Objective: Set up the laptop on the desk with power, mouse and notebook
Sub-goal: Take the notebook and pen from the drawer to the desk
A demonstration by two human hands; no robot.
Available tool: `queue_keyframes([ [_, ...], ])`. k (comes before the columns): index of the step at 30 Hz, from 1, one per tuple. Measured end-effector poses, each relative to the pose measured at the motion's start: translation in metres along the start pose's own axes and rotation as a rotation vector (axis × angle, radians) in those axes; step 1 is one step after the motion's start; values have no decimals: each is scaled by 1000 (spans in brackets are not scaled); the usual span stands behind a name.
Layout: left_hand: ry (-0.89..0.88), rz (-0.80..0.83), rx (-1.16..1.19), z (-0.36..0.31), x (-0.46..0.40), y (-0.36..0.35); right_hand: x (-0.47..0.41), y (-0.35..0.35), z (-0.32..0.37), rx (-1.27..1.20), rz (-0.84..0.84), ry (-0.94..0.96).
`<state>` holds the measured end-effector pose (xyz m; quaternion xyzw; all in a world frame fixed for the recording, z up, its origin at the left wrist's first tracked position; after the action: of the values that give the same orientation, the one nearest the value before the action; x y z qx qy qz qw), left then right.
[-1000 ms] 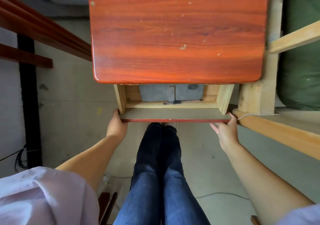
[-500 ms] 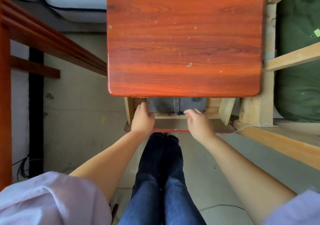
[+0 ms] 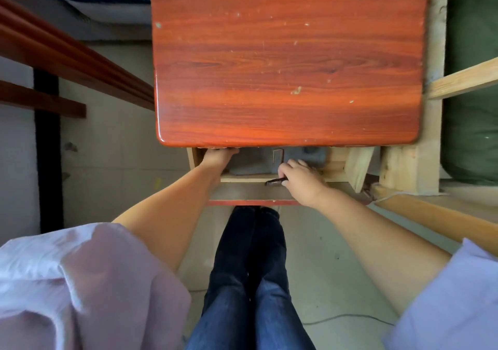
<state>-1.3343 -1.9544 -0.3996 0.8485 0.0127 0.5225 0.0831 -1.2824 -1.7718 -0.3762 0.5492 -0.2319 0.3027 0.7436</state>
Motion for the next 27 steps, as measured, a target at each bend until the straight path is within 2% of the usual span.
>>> queue_keyframes([
  [2,-12,52,0,-2,4,-4,15,11,2,-108,-69,35],
  [6,-4,151,44,1,22,-19,54,52,-12,-232,-396,18],
  [10,100,409,55,17,57,-48,98,76,-58,-326,-636,-230],
  [13,228,557,158,27,86,-62,124,77,-89,-417,-705,-441],
  [16,292,623,94,36,109,-54,142,75,-104,-493,-738,-522],
  [19,244,668,-116,36,127,-26,157,77,-103,-499,-765,-519],
  [24,90,771,-708,17,154,1,171,76,-104,-558,-802,-574],
  [27,-149,759,-1177,11,164,-16,153,62,-102,-601,-600,-624],
])
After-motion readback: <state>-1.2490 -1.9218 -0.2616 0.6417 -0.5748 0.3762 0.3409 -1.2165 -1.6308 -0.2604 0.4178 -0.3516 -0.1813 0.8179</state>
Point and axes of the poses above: each hand's wrist, its own x-axis away from the middle knuckle, its own y-axis out of the back of the hand, z = x × y, the point moved 10 cm from there along -x, towards the middle knuckle, and after that the axes turned 5 degrees about x, right-handed, at the moved point
